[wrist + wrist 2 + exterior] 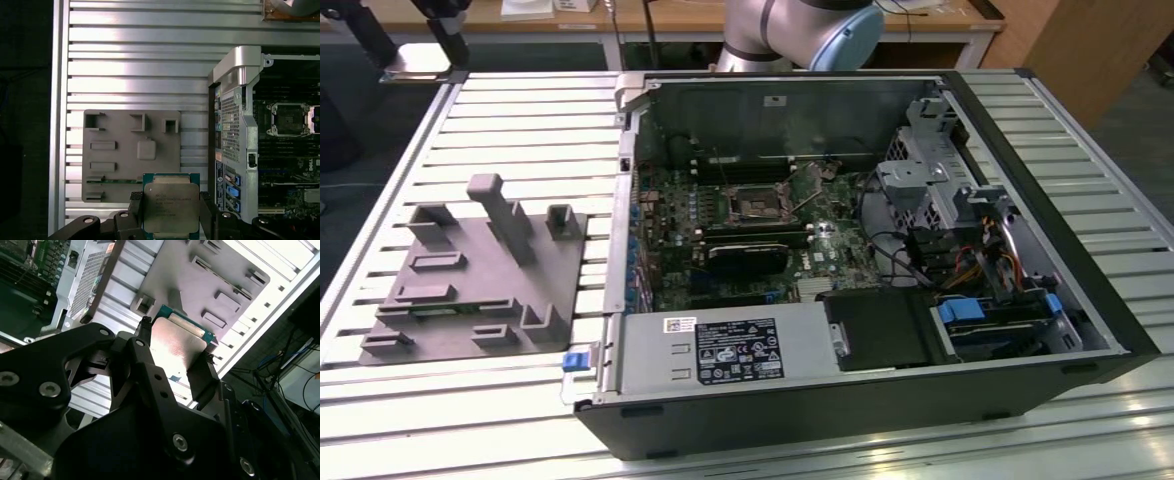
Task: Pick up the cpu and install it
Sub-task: 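Pick up the cpu and move it towards the insertion slot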
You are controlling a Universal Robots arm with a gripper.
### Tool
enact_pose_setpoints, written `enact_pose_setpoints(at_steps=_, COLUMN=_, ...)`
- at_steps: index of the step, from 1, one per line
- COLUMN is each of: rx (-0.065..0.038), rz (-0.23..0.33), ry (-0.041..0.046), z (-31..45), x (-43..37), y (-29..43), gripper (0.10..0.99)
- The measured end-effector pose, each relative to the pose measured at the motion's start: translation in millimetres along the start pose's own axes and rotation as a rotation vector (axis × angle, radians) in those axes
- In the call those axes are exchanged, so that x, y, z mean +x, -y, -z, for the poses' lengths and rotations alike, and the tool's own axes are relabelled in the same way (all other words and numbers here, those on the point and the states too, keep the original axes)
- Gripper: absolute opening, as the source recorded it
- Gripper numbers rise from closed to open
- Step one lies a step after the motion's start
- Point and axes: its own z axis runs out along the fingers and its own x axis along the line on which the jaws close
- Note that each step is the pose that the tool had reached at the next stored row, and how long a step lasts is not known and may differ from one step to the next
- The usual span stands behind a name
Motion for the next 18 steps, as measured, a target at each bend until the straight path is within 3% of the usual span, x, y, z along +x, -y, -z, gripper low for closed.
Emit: enact_pose_setpoints(at_steps=18, rx=0.000, rz=0.000, ry=0.0000, z=-0.3, x=-6.6, y=-0.1, gripper=0.537)
